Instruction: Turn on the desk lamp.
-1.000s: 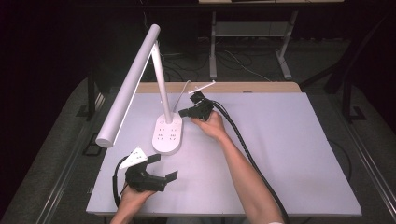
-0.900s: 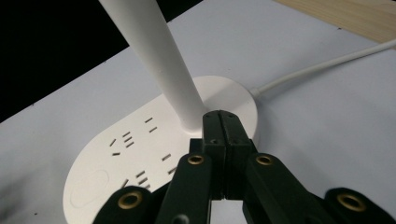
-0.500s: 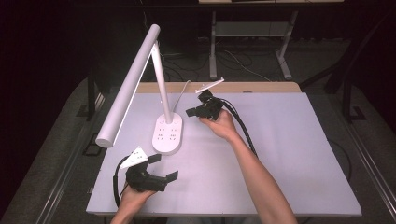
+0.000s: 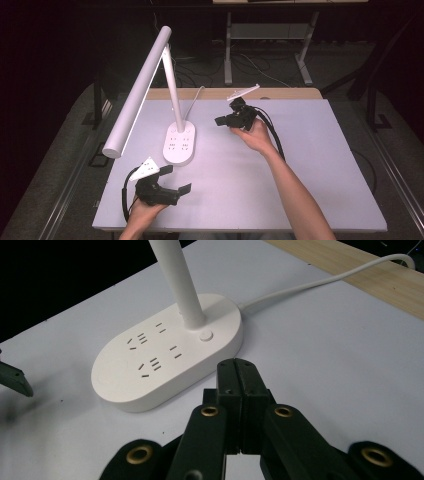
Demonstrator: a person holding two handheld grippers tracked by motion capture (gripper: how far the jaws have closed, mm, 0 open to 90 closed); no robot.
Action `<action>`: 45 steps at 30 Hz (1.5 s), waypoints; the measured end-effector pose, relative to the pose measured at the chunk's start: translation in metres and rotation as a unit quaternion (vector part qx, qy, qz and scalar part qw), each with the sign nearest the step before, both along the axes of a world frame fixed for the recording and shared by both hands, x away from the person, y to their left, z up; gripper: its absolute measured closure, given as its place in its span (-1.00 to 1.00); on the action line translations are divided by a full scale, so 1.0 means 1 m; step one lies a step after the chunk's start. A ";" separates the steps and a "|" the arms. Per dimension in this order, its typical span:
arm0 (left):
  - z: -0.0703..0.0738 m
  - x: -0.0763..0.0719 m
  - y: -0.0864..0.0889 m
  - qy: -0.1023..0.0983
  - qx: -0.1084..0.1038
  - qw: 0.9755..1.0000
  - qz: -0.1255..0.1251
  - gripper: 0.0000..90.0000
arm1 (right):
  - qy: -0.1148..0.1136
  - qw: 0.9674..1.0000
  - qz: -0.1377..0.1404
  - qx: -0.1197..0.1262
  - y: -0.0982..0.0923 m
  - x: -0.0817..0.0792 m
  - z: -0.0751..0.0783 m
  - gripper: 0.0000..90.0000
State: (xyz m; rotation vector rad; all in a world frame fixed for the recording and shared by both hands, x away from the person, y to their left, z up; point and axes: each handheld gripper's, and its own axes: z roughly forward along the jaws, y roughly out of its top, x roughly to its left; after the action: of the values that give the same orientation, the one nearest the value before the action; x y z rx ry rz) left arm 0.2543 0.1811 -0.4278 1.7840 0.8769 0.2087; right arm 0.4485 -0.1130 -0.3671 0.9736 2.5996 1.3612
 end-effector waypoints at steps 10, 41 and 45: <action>0.000 -0.001 0.000 0.002 0.002 1.000 0.001 -1.00 | -0.005 1.000 -0.007 0.004 -0.033 -0.025 0.005 1.00; 0.000 -0.002 -0.003 0.002 0.007 1.000 0.000 -1.00 | 0.002 0.994 -0.104 0.037 -0.135 -0.113 -0.004 -0.81; -0.001 -0.001 -0.005 0.002 0.009 1.000 -0.003 -1.00 | 0.004 0.994 -0.103 0.035 -0.143 -0.124 -0.010 -0.99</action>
State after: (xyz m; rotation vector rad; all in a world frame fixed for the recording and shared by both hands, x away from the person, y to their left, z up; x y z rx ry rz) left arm 0.2531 0.1764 -0.4285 1.8035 0.8753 0.2085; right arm 0.3247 -0.2563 -0.3768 1.2219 2.3906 1.4053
